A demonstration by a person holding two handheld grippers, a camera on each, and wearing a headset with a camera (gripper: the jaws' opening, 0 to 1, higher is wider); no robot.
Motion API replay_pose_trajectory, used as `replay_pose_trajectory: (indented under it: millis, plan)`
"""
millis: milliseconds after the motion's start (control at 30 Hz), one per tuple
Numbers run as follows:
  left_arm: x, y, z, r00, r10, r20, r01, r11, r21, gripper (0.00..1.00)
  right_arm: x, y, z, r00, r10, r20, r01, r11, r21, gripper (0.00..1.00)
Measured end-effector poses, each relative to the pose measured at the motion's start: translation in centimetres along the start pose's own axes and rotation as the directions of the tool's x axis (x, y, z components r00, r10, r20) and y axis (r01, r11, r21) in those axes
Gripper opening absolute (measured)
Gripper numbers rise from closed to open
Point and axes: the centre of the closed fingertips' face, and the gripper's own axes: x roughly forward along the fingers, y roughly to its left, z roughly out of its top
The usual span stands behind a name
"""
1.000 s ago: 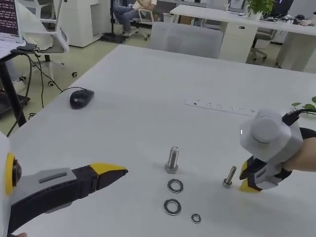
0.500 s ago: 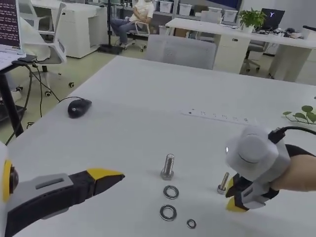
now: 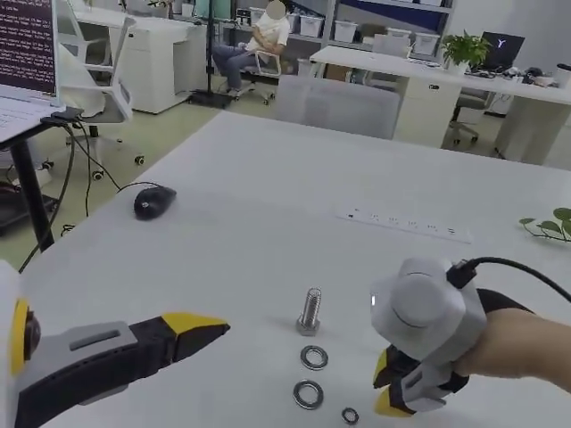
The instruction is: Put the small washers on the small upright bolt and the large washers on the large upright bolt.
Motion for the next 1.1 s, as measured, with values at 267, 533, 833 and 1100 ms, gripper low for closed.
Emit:
replay_pose_trajectory:
  millis: [267,533,833,1100]
  plan:
    - [0.0,0.3,0.0,1.0000,0.005,-0.003,-0.005,1.000,-0.001,0.70,1.3,0.8,1.0,0.9995,0.031,0.001,-0.031,0.999,-0.016,0.18]
    - [0.2,0.5,0.1,1.0000,-0.001,0.000,0.001,1.000,-0.004,0.70,2.2,1.4,1.1,0.9987,0.051,-0.007,-0.051,0.998,-0.021,0.20]
    - [0.1,0.8,0.0,1.0000,0.004,0.000,-0.004,1.000,-0.010,0.70,2.4,1.4,1.0,0.9974,0.072,0.000,-0.072,0.997,0.001,0.22]
    - [0.5,0.6,-0.1,1.0000,-0.006,-0.004,0.006,1.000,-0.011,0.70,2.4,1.3,1.0,0.9973,0.074,0.002,-0.074,0.997,0.005,0.21]
